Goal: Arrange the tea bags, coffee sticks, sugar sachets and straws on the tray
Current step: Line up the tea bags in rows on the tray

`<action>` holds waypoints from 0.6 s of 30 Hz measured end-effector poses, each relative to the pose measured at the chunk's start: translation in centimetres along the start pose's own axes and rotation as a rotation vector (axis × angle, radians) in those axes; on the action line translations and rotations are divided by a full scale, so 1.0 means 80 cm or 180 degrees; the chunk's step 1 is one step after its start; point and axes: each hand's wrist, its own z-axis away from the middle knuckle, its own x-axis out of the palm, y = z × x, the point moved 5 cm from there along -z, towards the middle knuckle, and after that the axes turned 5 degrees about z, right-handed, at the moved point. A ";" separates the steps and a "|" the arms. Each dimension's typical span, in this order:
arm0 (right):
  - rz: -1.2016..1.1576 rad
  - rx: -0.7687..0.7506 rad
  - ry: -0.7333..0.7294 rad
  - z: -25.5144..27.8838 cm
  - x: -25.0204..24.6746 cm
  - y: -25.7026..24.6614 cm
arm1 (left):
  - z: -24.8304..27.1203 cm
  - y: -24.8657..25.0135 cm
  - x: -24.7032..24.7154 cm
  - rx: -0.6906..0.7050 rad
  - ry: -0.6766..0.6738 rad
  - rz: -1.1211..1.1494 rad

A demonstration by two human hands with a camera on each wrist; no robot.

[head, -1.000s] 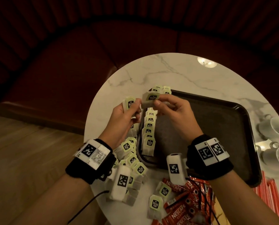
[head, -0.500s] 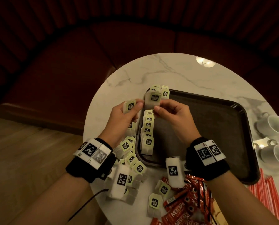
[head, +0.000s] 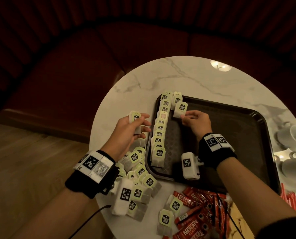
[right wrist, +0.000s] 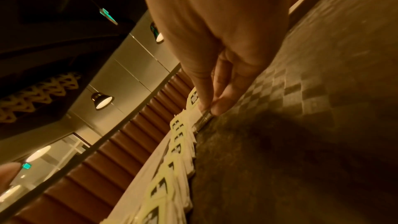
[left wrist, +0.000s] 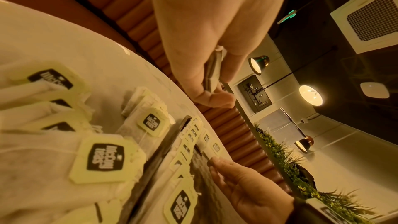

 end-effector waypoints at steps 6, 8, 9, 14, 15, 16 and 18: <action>0.0284 -0.0082 -0.0009 -0.011 0.014 -0.004 | -0.004 -0.003 -0.003 -0.0067 0.0049 -0.0034; 0.0389 -0.0133 0.0044 -0.013 0.015 -0.008 | -0.005 -0.003 -0.002 -0.0086 0.0068 0.0007; 0.0469 -0.0169 0.0083 -0.014 0.015 -0.009 | -0.005 -0.003 -0.002 -0.0098 0.0074 0.0039; 0.0833 -0.0205 0.0192 -0.019 0.018 -0.010 | -0.005 -0.002 0.001 -0.0135 0.0033 0.0120; 0.0879 -0.0199 0.0200 -0.019 0.017 -0.010 | -0.004 -0.002 0.002 -0.0139 0.0015 0.0136; 0.0897 -0.0194 0.0205 -0.019 0.017 -0.010 | -0.004 -0.002 0.002 -0.0140 0.0000 0.0155; 0.0861 -0.0184 0.0193 -0.019 0.015 -0.008 | -0.003 -0.001 0.002 -0.0139 -0.0016 0.0196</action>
